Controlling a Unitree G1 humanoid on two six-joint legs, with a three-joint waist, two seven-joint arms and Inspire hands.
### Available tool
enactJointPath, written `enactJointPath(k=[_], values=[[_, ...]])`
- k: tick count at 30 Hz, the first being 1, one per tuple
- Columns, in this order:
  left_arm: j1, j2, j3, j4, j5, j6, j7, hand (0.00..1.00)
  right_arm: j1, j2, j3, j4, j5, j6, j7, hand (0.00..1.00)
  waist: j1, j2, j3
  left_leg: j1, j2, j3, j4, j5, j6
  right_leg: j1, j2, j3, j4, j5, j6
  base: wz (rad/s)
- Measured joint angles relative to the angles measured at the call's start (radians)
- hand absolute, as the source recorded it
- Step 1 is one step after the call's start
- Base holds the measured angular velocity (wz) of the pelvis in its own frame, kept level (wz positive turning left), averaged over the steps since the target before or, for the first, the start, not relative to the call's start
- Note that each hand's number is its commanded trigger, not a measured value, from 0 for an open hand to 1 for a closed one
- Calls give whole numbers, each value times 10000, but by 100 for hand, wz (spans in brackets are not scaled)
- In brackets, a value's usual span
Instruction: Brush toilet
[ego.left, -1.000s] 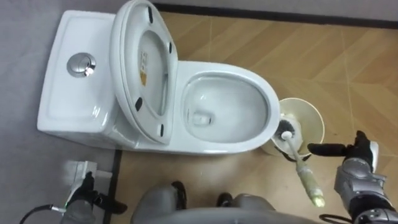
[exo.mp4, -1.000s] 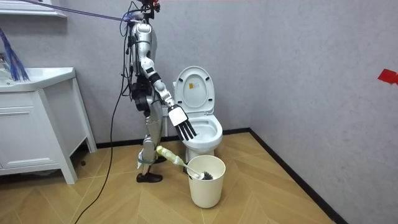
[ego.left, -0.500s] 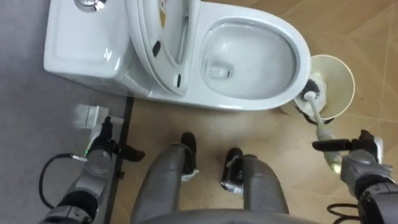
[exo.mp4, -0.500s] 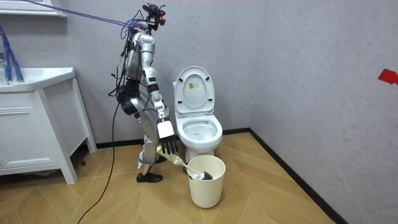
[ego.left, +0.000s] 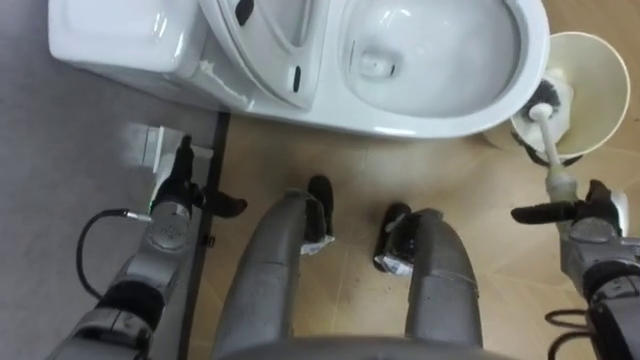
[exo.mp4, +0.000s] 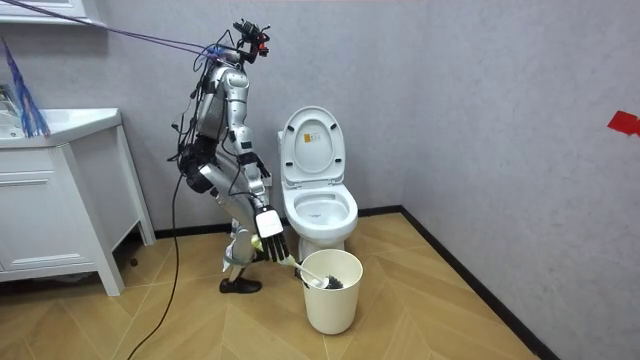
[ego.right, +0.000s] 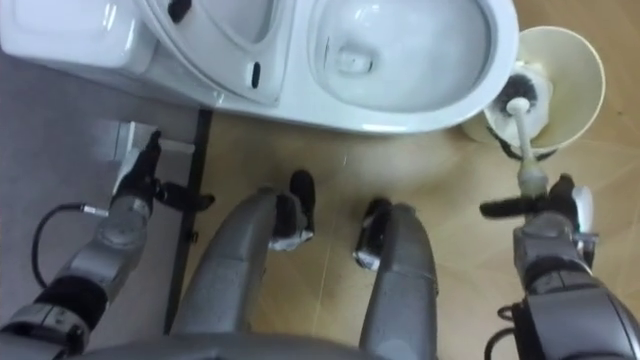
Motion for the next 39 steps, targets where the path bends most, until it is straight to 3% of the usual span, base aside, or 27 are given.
enactJointPath(k=[5, 13, 21, 26, 33, 36, 39], values=[[-157, 280, -320, -49, -33, -25, -112, 0, -297, -164, 99, 27, -180, -1, 96, 0, -18, 0, 0, -535, 16, -4, 197, 32, -17, -549, -43, 24, 279, -38, -100, 3], [-224, 321, -508, -447, -43, -23, -189, 0, -772, -454, 153, 96, -154, -3, 95, 0, 83, 54, 27, -1318, 3, -103, 811, -79, -19, -1244, -87, -3, 899, -280, -142, 6], [-114, 376, -595, -760, -203, -20, -155, 0, -768, -773, 602, 108, -207, 3, 72, 0, 159, 186, 58, -1846, -153, -141, 1224, -134, -29, -1781, -364, -23, 1546, -541, -213, 8], [-114, 401, -722, -845, -184, -21, -107, 0, -788, -884, 796, 73, -188, -8, 64, 0, 275, 204, 54, -1919, -138, -154, 1243, -159, -79, -1862, -366, -10, 1577, -582, -240, 1], [-22, 625, -714, -976, -214, -19, -108, 0, -789, -947, 880, 153, -122, 9, 308, 0, 303, 196, 57, -2003, -164, -147, 1315, -158, -78, -1962, -450, -35, 1708, -636, -302, 0], [-17, 667, -714, -984, -259, -3, -108, 0, -768, -974, 910, 198, -29, 81, 561, 100, 290, 196, 57, -2009, -181, -154, 1321, -159, -79, -1962, -482, -53, 1720, -644, -311, 0], [12, 667, -715, -1118, -258, 20, -115, 0, -779, -977, 964, 314, 237, 232, 835, 100, 289, 187, 56, -2020, -211, -164, 1329, -158, -75, -1959, -516, -65, 1731, -649, -302, 1]])
